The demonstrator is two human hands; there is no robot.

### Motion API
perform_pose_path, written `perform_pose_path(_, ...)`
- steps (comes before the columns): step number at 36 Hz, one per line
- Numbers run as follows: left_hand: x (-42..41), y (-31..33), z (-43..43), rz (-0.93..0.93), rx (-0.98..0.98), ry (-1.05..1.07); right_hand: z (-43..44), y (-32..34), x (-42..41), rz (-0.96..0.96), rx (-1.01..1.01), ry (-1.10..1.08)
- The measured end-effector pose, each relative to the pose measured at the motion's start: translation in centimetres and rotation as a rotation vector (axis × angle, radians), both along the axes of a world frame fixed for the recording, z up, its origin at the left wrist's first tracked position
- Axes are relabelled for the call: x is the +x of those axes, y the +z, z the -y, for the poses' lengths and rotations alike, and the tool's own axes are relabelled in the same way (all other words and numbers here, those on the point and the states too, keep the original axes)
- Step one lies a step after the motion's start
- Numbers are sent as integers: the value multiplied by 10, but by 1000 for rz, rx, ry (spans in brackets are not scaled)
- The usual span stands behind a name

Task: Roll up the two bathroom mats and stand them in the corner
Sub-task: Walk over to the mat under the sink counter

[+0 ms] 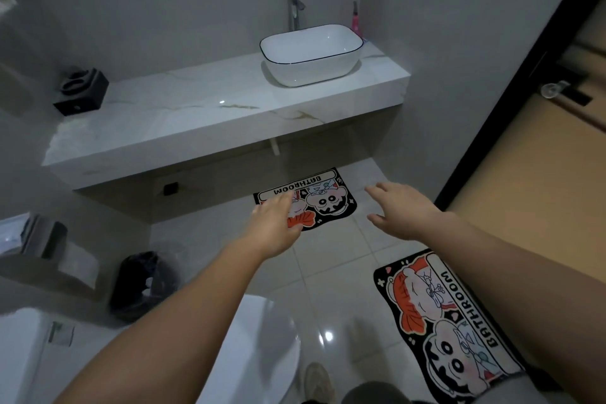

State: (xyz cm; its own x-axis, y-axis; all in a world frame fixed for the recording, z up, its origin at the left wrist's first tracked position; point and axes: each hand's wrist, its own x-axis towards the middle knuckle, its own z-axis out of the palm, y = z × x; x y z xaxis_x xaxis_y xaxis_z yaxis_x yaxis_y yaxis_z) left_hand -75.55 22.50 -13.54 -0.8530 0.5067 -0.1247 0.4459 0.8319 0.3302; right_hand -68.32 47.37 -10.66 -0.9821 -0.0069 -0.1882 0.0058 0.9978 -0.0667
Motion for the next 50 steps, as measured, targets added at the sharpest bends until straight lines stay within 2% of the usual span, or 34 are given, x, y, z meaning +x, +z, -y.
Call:
perform_pose_path(13,-89,-20,-24,22,-14,-30,-30,-17,-81,70,-22,-69)
perform_pose_path(23,-159,-40,-57,61,-36,75,-68,-42,-179,115,-47,3)
perform_pose_path(29,-212,-47,-97,107,-7,221,-108,-53,-257,131,-114,67)
perform_pose_path(39,-247,-54,-136,113,-36,276,-131,-71,-326,170,-181,147)
perform_pose_path(50,-294,-68,-130,141,-40,289,-126,-90,-376,233,-199,167)
